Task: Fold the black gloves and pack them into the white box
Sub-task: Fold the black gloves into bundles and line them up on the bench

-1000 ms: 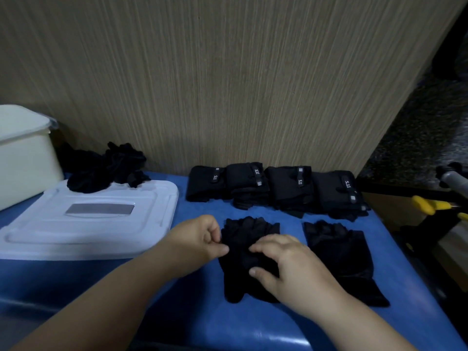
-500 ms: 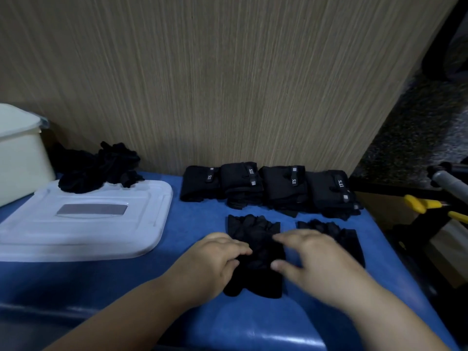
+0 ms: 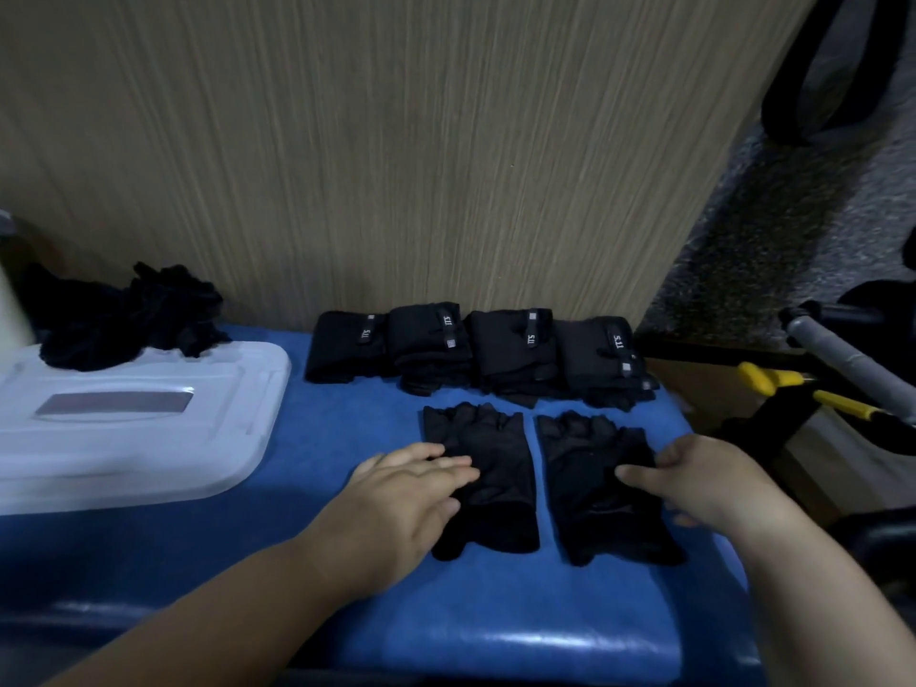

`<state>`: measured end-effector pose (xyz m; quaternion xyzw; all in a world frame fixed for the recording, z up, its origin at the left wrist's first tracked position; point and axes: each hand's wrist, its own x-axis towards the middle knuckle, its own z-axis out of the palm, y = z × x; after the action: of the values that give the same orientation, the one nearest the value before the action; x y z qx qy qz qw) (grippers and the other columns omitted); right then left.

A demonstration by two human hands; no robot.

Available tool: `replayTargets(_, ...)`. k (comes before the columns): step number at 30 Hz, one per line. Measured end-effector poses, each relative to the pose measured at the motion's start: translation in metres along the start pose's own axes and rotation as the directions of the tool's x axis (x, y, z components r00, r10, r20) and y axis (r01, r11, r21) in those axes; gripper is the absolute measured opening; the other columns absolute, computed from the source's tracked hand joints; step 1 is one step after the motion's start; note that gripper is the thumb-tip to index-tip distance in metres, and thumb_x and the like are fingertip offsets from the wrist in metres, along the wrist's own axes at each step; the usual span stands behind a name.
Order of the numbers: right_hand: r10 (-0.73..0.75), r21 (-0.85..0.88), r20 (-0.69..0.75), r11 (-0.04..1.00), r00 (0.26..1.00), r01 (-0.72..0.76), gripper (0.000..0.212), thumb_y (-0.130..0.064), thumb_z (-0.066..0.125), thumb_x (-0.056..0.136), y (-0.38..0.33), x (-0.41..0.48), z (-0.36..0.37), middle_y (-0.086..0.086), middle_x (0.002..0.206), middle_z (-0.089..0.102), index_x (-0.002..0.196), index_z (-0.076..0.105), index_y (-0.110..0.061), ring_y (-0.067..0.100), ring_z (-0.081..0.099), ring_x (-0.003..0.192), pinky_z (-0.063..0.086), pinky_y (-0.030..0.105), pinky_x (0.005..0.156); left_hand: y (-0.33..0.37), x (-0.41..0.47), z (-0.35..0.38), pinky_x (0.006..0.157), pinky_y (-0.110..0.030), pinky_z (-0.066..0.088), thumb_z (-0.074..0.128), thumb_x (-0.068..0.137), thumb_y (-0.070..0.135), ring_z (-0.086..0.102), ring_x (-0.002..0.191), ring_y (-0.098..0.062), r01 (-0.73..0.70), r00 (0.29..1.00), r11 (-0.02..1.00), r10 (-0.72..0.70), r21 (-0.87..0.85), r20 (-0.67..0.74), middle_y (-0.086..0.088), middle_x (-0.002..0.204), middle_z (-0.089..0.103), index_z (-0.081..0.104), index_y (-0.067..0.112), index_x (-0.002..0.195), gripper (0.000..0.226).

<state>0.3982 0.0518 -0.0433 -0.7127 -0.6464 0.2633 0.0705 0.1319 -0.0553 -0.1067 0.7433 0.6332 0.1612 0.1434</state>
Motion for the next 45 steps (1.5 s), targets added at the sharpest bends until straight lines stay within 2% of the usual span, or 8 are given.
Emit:
replayTargets(6, -0.062, 0.091, 0.024, 0.994, 0.998, 0.059, 0.048, -0.037, 0.080, 0.073, -0.001, 0.009, 0.009, 0.011, 0.062, 0.052, 0.061, 0.042, -0.010, 0.026, 0.057, 0.063, 0.043, 0.034, 0.060, 0.005, 0.001, 0.003, 0.111, -0.023, 0.004, 0.005, 0.073, 0.068, -0.004, 0.129, 0.023, -0.014, 1.000, 1.000, 0.014, 0.018, 0.008, 0.044, 0.137, 0.024, 0.031, 0.050, 0.141, 0.075)
replayTargets(13, -0.211, 0.537, 0.135, 0.836, 0.968, 0.108, 0.026, -0.037, 0.067, 0.086, -0.007, 0.014, 0.017, 0.000, 0.101, 0.074, 0.104, 0.069, -0.019, 0.021, 0.069, 0.095, 0.052, 0.044, 0.094, 0.004, 0.002, 0.003, 0.107, -0.021, 0.003, 0.008, 0.074, 0.069, -0.008, 0.123, 0.028, -0.021, 1.000, 1.000, 0.021, 0.010, 0.014, 0.045, 0.135, 0.022, 0.031, 0.049, 0.142, 0.074)
replayTargets(17, -0.320, 0.672, 0.129, 0.724, 0.939, 0.154, 0.041, -0.046, 0.065, 0.085, -0.026, -0.001, 0.019, 0.010, 0.096, 0.070, 0.100, 0.061, -0.008, 0.024, 0.067, 0.091, 0.053, 0.043, 0.083, 0.005, 0.002, -0.002, 0.106, -0.020, 0.001, 0.023, 0.090, 0.066, -0.009, 0.120, 0.031, -0.015, 0.998, 1.000, 0.016, -0.022, 0.058, 0.045, 0.135, 0.022, 0.031, 0.051, 0.141, 0.053)
replayTargets(23, -0.524, 0.896, 0.189, 0.438, 0.830, 0.072, 0.032, -0.035, 0.056, 0.079, -0.045, -0.026, 0.014, 0.015, 0.101, 0.071, 0.099, 0.057, -0.011, 0.020, 0.066, 0.073, 0.052, 0.026, 0.057, 0.005, 0.005, -0.010, 0.098, -0.013, 0.032, 0.042, 0.095, 0.049, 0.045, 0.110, 0.012, 0.105, 0.990, 0.889, -0.138, -0.445, -0.042, 0.023, 0.111, 0.058, 0.060, 0.045, 0.102, 0.020)
replayTargets(31, -0.308, 0.515, 0.189, 0.839, 0.932, 0.173, 0.013, -0.025, 0.060, 0.093, -0.035, -0.004, 0.035, 0.003, 0.076, 0.066, 0.090, 0.056, -0.013, 0.011, 0.056, 0.057, 0.040, 0.023, 0.047, 0.008, 0.006, -0.018, 0.081, -0.021, 0.048, 0.049, 0.093, 0.043, 0.064, 0.087, -0.008, 0.200, 0.925, 0.716, -0.362, -0.670, -0.111, 0.000, 0.090, 0.070, 0.064, 0.028, 0.088, 0.022)
replayTargets(34, -0.323, 0.480, 0.175, 0.853, 0.930, 0.206, 0.017, -0.030, 0.064, 0.089, -0.038, -0.005, 0.044, 0.001, 0.071, 0.066, 0.097, 0.054, -0.018, 0.011, 0.057, 0.056, 0.039, 0.023, 0.046, 0.012, 0.011, -0.021, 0.060, -0.012, 0.042, 0.054, 0.090, 0.046, 0.060, 0.074, -0.017, 0.252, 0.899, 0.713, -0.423, -0.654, -0.115, -0.013, 0.088, 0.068, 0.054, 0.029, 0.097, 0.018)
replayTargets(39, -0.383, 0.455, 0.130, 0.843, 0.915, 0.288, 0.029, -0.026, 0.071, 0.084, -0.043, -0.004, 0.056, -0.003, 0.067, 0.064, 0.104, 0.050, -0.028, 0.006, 0.056, 0.055, 0.038, 0.020, 0.055, 0.020, 0.014, -0.023, 0.056, 0.000, 0.039, 0.066, 0.087, 0.036, 0.062, 0.067, 0.008, 0.281, 0.899, 0.640, -0.436, -0.715, -0.038, 0.015, 0.069, 0.071, 0.046, 0.031, 0.113, 0.033)
replayTargets(45, -0.484, 0.507, -0.007, 0.753, 0.875, 0.420, 0.020, -0.017, 0.068, 0.087, -0.045, -0.004, 0.058, -0.004, 0.068, 0.048, 0.097, 0.060, -0.033, 0.005, 0.043, 0.055, 0.039, 0.017, 0.056, 0.021, 0.013, -0.023, 0.057, -0.004, 0.042, 0.066, 0.087, 0.019, 0.058, 0.063, 0.000, 0.250, 0.921, 0.623, -0.390, -0.741, -0.017, 0.005, 0.071, 0.067, 0.050, 0.037, 0.112, 0.035)
